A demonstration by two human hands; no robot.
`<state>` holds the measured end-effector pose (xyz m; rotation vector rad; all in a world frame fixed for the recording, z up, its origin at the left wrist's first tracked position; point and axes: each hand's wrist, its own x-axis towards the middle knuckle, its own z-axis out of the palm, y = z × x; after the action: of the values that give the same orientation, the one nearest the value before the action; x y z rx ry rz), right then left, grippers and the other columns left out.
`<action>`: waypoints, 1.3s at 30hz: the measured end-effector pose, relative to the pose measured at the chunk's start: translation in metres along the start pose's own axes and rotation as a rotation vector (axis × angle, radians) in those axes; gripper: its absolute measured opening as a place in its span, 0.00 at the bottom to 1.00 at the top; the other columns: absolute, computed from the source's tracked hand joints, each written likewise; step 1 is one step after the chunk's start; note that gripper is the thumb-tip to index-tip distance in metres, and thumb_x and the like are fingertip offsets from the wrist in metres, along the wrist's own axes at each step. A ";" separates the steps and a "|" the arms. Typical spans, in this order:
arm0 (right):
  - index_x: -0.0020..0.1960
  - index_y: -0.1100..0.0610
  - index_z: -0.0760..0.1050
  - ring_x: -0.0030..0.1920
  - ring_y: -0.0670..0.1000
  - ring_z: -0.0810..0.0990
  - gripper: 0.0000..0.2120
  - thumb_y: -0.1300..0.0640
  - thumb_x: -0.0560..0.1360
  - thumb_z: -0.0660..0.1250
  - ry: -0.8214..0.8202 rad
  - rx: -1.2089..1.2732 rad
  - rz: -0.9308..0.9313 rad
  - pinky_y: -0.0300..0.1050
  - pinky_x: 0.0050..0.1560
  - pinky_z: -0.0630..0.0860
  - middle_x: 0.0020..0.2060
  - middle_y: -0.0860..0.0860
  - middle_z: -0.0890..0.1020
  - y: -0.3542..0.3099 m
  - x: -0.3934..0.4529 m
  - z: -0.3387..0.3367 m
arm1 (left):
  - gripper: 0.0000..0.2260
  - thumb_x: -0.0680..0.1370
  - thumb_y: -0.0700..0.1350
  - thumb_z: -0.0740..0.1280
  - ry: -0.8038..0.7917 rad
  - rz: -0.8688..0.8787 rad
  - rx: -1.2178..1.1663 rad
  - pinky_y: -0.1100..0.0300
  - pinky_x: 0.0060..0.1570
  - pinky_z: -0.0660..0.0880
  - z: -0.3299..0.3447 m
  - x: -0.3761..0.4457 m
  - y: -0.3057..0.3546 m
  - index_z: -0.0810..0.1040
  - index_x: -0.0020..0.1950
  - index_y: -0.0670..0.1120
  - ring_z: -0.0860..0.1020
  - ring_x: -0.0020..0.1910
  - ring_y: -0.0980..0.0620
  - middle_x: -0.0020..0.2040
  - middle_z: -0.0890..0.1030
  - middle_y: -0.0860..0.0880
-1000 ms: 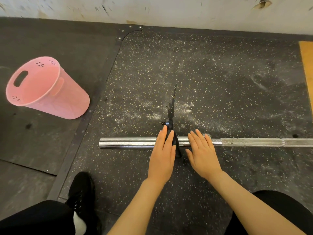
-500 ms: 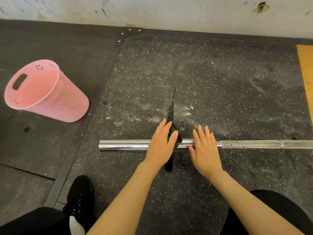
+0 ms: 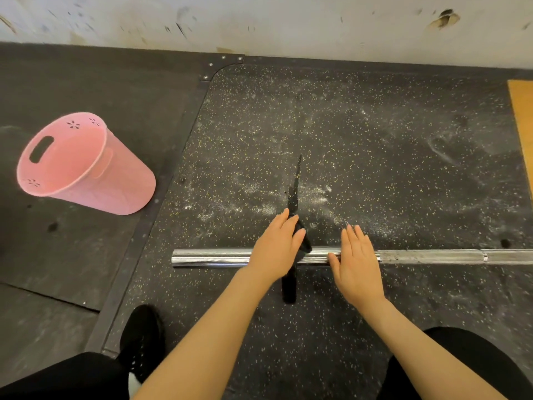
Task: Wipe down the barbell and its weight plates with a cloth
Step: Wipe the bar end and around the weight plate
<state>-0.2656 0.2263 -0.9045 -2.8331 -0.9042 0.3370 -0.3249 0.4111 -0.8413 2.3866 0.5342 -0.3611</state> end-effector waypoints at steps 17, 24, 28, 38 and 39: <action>0.76 0.67 0.57 0.77 0.59 0.54 0.35 0.43 0.79 0.41 -0.003 -0.003 0.017 0.53 0.77 0.48 0.76 0.61 0.60 -0.003 -0.007 0.003 | 0.36 0.78 0.65 0.59 0.112 -0.018 -0.031 0.56 0.71 0.62 0.020 -0.024 -0.005 0.51 0.80 0.51 0.51 0.77 0.55 0.80 0.47 0.56; 0.76 0.67 0.58 0.77 0.59 0.55 0.35 0.42 0.80 0.41 -0.014 -0.047 0.012 0.53 0.76 0.49 0.75 0.61 0.61 -0.001 -0.003 0.004 | 0.23 0.80 0.59 0.60 -0.064 -0.188 -0.056 0.51 0.55 0.74 -0.009 0.035 0.001 0.71 0.68 0.46 0.75 0.60 0.45 0.59 0.77 0.48; 0.75 0.67 0.59 0.77 0.59 0.55 0.35 0.43 0.80 0.42 -0.010 -0.019 0.019 0.53 0.76 0.49 0.75 0.61 0.62 -0.001 0.000 0.005 | 0.23 0.80 0.60 0.60 -0.064 -0.207 -0.084 0.53 0.50 0.73 -0.010 0.038 0.001 0.72 0.67 0.46 0.75 0.52 0.48 0.61 0.78 0.47; 0.71 0.67 0.68 0.73 0.60 0.66 0.36 0.41 0.81 0.39 -0.038 -0.009 0.026 0.56 0.75 0.56 0.70 0.61 0.71 -0.004 -0.016 -0.002 | 0.31 0.81 0.60 0.57 0.174 -0.084 -0.127 0.59 0.65 0.68 0.032 -0.039 0.001 0.51 0.80 0.52 0.58 0.76 0.56 0.79 0.47 0.57; 0.70 0.67 0.69 0.73 0.60 0.66 0.38 0.41 0.81 0.36 -0.037 -0.011 0.021 0.56 0.75 0.56 0.69 0.61 0.72 -0.004 -0.017 -0.003 | 0.30 0.81 0.60 0.56 0.190 -0.083 -0.123 0.60 0.65 0.68 0.035 -0.044 0.002 0.51 0.80 0.52 0.58 0.75 0.57 0.79 0.46 0.58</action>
<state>-0.2803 0.2195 -0.8978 -2.8573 -0.8862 0.3891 -0.3667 0.3749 -0.8496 2.2965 0.7227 -0.1336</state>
